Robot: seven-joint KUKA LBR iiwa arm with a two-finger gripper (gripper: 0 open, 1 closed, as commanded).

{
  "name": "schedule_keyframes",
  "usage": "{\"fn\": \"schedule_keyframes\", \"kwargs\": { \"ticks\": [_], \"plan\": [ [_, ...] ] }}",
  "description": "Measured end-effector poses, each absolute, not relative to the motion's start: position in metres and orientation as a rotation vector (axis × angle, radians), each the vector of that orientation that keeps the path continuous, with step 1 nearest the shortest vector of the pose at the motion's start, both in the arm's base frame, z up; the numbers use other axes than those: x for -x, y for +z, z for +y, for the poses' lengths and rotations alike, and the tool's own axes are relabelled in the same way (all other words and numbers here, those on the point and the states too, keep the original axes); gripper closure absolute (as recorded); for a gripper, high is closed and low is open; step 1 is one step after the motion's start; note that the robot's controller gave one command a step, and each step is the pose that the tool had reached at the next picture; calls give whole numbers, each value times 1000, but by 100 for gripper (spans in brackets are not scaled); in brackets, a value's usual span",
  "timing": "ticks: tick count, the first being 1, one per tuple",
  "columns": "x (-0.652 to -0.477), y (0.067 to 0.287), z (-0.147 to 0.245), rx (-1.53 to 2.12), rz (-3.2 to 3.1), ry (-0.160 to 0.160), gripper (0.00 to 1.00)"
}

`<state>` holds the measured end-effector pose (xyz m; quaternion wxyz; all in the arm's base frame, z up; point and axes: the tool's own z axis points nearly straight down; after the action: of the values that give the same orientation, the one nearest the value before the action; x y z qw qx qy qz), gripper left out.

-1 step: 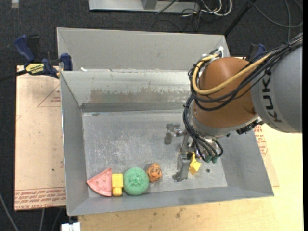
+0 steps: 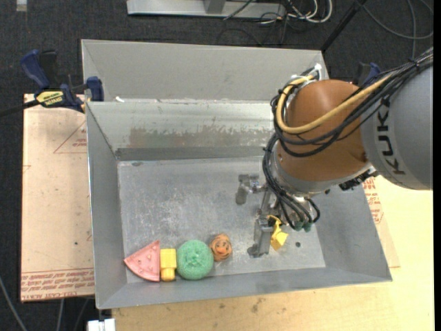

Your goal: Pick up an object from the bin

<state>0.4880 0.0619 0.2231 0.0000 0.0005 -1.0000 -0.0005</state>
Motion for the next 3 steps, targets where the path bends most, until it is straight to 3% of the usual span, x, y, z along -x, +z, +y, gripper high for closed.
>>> {"fn": "schedule_keyframes", "kwargs": {
  "ticks": [2,3],
  "plan": [
    [-488,150,101,12,-3141,-6,0],
    [-485,99,106,-87,-3145,-1,0]
  ]
}}
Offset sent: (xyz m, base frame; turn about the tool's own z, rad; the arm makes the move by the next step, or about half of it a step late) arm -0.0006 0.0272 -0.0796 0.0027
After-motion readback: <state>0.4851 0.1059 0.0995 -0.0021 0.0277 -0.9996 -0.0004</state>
